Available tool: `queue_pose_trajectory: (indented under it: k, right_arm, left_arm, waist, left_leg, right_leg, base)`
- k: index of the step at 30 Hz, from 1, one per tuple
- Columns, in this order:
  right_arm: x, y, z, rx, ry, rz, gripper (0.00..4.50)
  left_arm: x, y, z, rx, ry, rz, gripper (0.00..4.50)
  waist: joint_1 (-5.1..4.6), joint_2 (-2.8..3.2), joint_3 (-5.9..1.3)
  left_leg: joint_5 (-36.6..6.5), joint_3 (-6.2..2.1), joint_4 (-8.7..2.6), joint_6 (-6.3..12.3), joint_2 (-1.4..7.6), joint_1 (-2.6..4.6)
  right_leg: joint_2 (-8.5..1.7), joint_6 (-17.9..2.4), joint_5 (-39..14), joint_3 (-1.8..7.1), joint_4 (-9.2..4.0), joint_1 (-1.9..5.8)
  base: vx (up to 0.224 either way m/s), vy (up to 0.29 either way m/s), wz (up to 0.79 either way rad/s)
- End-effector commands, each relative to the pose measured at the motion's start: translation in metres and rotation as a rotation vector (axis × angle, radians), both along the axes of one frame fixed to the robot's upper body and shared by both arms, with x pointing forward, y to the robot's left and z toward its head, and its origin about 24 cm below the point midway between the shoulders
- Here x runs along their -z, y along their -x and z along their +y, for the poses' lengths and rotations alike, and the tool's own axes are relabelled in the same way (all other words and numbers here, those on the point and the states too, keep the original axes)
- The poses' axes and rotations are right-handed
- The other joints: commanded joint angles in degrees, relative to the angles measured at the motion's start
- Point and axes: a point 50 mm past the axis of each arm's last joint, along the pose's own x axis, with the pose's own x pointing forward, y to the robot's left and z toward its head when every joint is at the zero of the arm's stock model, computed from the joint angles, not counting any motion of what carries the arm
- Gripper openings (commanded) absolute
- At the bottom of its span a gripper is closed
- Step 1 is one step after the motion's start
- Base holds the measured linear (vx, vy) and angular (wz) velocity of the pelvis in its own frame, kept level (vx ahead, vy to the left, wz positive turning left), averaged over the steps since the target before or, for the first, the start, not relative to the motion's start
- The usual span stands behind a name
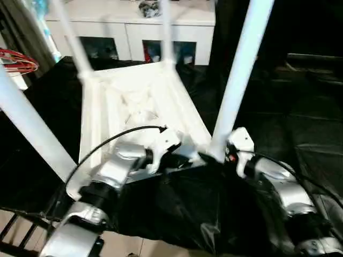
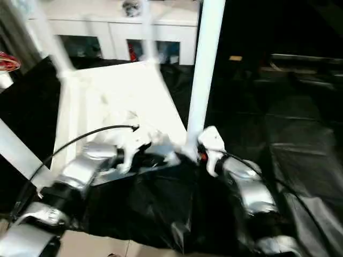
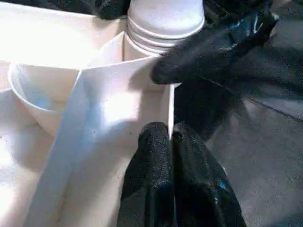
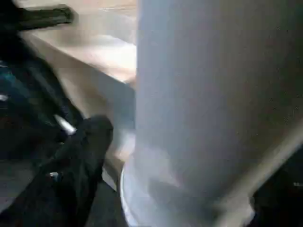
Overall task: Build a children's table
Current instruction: Rotate leg to tighten
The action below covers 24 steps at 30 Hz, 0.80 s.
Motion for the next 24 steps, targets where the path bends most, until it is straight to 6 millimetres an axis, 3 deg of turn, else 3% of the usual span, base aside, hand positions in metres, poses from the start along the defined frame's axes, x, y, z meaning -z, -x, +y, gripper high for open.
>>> queue_pose_trajectory:
  k: [1, 3, 7, 10, 13, 19, 24]
  right_arm:
    - [0.013, 0.014, 0.019, -0.155, 0.002, 0.081, 3.91]
    - [0.011, 0.02, 0.011, -0.229, 0.021, 0.098, 3.91]
    - [0.008, 0.029, -0.003, -0.333, 0.054, 0.145, 3.91]
    - [0.007, 0.03, -0.006, -0.362, 0.061, 0.165, 3.76]
    - [0.006, 0.03, -0.007, -0.385, 0.062, 0.178, 3.56]
    - [0.005, 0.032, -0.004, -0.415, 0.054, 0.194, 3.06]
    - [0.01, 0.029, 0.001, -0.329, 0.02, 0.173, 2.82]
  left_arm:
    - [-0.012, 0.006, -0.017, 0.123, 0.102, -0.022, 0.0]
    - [-0.013, 0.008, -0.009, 0.167, 0.091, -0.002, 0.0]
    - [-0.015, 0.009, 0.001, 0.231, 0.076, 0.029, 0.0]
    - [-0.017, 0.009, 0.004, 0.258, 0.074, 0.044, 0.0]
    - [-0.019, 0.009, 0.006, 0.28, 0.075, 0.059, 0.0]
    - [-0.018, 0.011, 0.008, 0.304, 0.073, 0.074, 0.0]
    - [-0.014, 0.003, 0.0, 0.157, 0.059, 0.029, 0.0]
  waist:
    - [0.24, -0.94, -3.28]
    - [0.34, -0.62, -3.29]
    - [0.72, -0.79, -3.24]
    - [0.87, -0.94, -3.14]
    - [0.88, -1.14, -3.12]
    - [0.81, -0.99, -3.25]
    - [0.96, -0.89, -3.18]
  left_leg:
    - [-9.99, -0.37, -3.38, 5.79, 1.16, 0.24]
    - [-9.8, -0.37, -3.37, 5.74, 1.22, 0.35]
    - [-10.75, -0.22, -3.31, 6.12, 1.39, 0.55]
    - [-11.7, -0.23, -3.42, 5.35, 1.4, 0.57]
    - [-12.11, -0.24, -3.44, 4.76, 1.36, 0.59]
    - [-10.44, -0.24, -3.29, 4.87, 1.32, 0.58]
    - [-11.08, -0.23, -3.3, 4.68, 1.36, 0.69]
  right_leg:
    - [-2.11, -14.6, -8.73, 1.26, -3.06, 2.67]
    - [-2.03, -15.24, -7.43, 1.2, -2.87, 2.6]
    - [-2.03, -16.12, -6.73, 1.25, -2.79, 2.63]
    - [-2.25, -15.88, -8.97, 1.29, -2.97, 2.59]
    - [-2.27, -15.39, -10.84, 1.34, -3.09, 2.61]
    - [-2.09, -16.01, -7.65, 1.3, -2.73, 2.68]
    - [-2.15, -16.36, -7.55, 1.28, -2.84, 2.62]
  base:
    - [0.0, 0.0, 0.0]
    - [0.0, 0.0, 0.0]
    - [0.0, 0.0, 0.0]
    - [0.0, 0.0, 0.0]
    - [0.0, 0.0, 0.0]
    - [0.0, 0.0, 0.0]
    - [0.0, 0.0, 0.0]
